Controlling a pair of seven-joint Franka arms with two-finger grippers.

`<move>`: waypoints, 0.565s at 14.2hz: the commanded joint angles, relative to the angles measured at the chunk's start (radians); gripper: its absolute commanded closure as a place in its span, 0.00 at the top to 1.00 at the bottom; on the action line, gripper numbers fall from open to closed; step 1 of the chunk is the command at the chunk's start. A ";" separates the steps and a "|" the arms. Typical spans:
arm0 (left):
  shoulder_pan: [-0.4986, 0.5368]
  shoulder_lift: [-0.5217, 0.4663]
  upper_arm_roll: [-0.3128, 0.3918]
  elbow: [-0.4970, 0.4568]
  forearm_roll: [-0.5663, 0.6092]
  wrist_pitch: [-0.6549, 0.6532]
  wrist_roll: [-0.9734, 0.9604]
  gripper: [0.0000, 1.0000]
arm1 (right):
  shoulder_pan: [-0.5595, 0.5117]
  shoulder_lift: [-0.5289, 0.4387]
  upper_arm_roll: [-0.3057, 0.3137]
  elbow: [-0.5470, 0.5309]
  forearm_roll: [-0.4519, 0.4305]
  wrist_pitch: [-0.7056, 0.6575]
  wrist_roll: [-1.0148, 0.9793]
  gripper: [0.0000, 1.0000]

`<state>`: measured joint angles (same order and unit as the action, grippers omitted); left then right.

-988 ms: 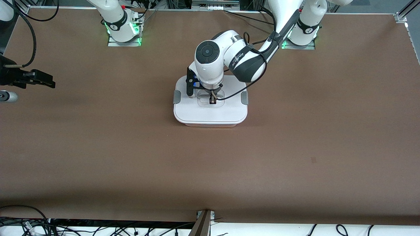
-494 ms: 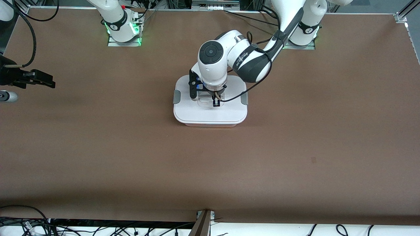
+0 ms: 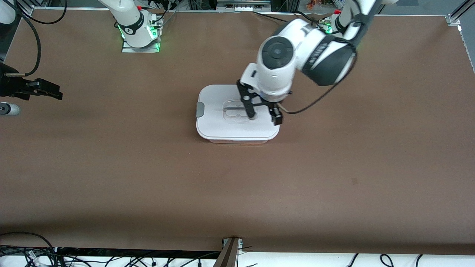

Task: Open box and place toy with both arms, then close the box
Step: 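Open the left gripper and lift it off the lid handle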

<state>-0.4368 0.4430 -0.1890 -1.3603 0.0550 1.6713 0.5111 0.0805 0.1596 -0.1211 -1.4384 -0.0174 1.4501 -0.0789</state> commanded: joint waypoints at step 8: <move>0.346 -0.170 0.035 -0.016 -0.043 -0.141 -0.177 1.00 | 0.005 -0.005 -0.006 0.001 0.013 0.006 -0.013 1.00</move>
<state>-0.1052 0.3358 -0.1645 -1.3593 -0.0082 1.5425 0.3858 0.0813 0.1596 -0.1211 -1.4384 -0.0173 1.4521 -0.0790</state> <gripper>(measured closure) 0.000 0.000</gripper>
